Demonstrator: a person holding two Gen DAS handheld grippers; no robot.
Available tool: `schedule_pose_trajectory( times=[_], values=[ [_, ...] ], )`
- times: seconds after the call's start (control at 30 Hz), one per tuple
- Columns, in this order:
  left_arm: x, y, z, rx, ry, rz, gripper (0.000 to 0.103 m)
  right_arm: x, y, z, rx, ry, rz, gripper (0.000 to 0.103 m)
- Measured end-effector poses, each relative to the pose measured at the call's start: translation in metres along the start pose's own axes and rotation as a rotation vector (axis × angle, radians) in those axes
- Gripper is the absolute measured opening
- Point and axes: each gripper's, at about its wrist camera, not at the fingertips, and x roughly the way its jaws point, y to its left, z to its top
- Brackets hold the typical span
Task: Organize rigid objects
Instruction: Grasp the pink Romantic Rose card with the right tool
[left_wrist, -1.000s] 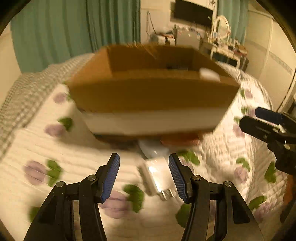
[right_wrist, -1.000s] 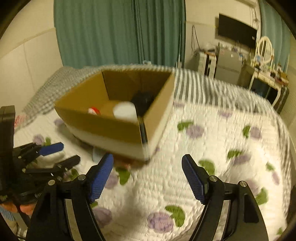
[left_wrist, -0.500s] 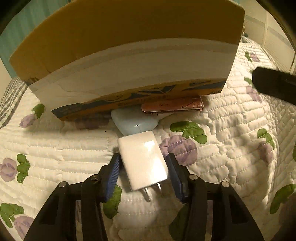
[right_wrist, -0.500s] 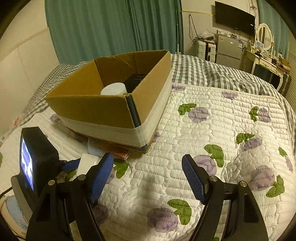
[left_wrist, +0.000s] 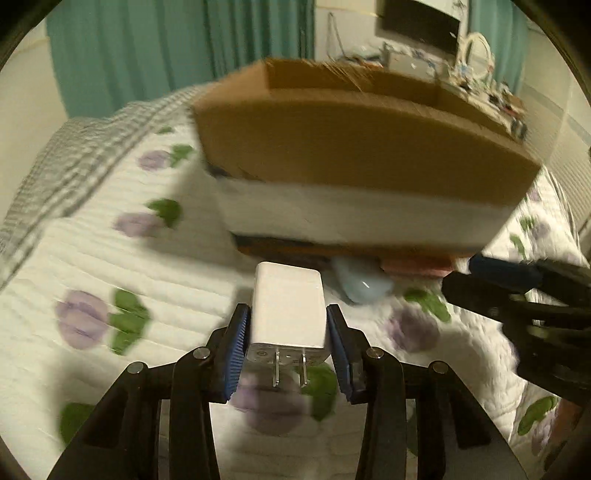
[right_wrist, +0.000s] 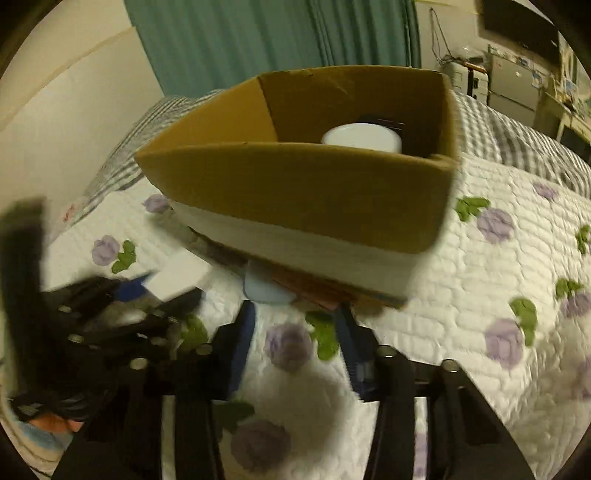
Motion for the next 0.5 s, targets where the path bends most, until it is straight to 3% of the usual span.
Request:
schedule_pose_trajectory(
  times=[0.1,0.3,0.37,0.4,0.43,0.47,0.5],
  values=[
    [-0.005,0.011,0.007,-0.035,-0.02,-0.008,0.042,0.019,-0.005,0.011,0.038,0.03,-0.006,0.033],
    [0.002,0.015,0.014,-0.055,-0.012,-0.029,0.042,0.036,-0.025,0.036,0.073,-0.017,-0.129,0.034],
    [0.0,0.012,0.01,-0.054,-0.007,-0.031,0.042,0.037,-0.032,0.036,0.108,-0.016,-0.121,0.034],
    [-0.001,0.012,0.01,-0.055,-0.008,-0.033,0.042,0.037,-0.032,0.031,0.117,-0.012,-0.106,0.046],
    [-0.001,0.013,0.011,-0.058,-0.008,-0.036,0.042,0.037,-0.03,0.025,0.118,-0.014,-0.1,0.073],
    [-0.001,0.014,0.011,-0.06,-0.009,-0.037,0.042,0.036,-0.026,0.019,0.116,-0.022,-0.103,0.082],
    [0.001,0.018,0.013,-0.063,-0.008,-0.037,0.042,0.034,-0.022,0.014,0.111,-0.034,-0.103,0.084]
  ],
)
